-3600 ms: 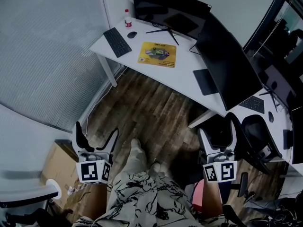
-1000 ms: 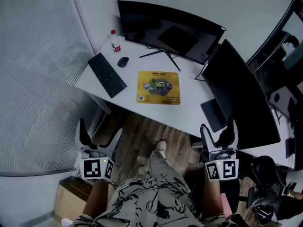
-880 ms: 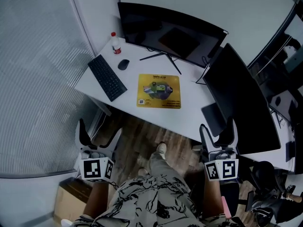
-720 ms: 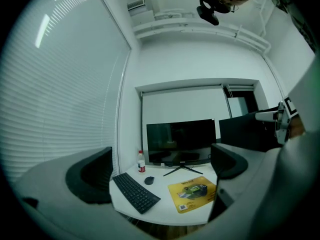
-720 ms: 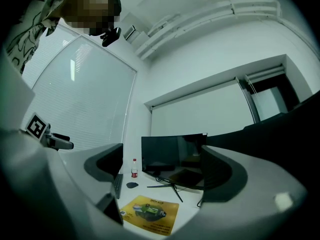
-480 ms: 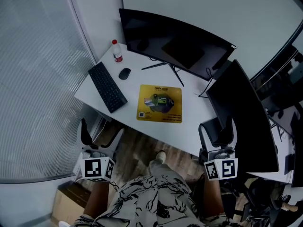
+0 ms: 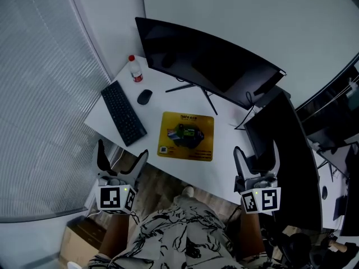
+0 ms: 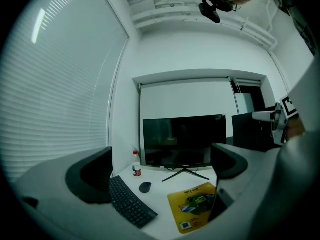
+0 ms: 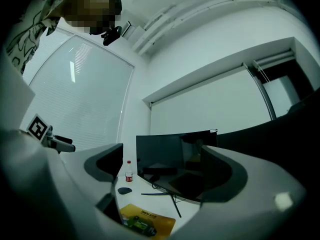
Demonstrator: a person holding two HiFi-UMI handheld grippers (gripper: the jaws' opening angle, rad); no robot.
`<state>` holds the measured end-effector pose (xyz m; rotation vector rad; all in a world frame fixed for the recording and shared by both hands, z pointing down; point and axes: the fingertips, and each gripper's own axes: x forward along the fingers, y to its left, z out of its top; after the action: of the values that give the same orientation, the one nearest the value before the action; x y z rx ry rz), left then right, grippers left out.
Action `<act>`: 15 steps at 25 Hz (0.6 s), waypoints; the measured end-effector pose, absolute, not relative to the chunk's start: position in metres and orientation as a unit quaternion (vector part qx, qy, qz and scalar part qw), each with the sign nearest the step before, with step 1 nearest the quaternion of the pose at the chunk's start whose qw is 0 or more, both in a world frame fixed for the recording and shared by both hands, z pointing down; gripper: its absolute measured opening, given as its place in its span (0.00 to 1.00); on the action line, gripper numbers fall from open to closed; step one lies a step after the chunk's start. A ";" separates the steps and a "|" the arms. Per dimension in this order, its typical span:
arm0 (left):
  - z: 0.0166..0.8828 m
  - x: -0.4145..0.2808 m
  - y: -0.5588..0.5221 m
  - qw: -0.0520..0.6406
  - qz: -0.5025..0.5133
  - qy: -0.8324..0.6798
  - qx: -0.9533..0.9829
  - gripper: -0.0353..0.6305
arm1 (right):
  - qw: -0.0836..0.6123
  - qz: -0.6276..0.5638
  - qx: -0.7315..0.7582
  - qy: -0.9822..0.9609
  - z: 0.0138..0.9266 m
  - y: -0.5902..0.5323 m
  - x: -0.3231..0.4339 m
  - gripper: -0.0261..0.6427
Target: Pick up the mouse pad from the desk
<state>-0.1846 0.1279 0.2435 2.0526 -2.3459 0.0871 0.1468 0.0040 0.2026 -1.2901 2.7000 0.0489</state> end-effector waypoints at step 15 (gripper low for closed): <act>0.268 -0.160 0.044 0.028 0.065 -0.750 0.657 0.96 | 0.060 -0.019 -0.415 0.907 0.239 -0.085 0.147 0.75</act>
<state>-0.1598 0.0435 0.2676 2.0297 -2.3158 0.2001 0.1469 -0.0849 0.2386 -1.2574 2.7467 -0.0588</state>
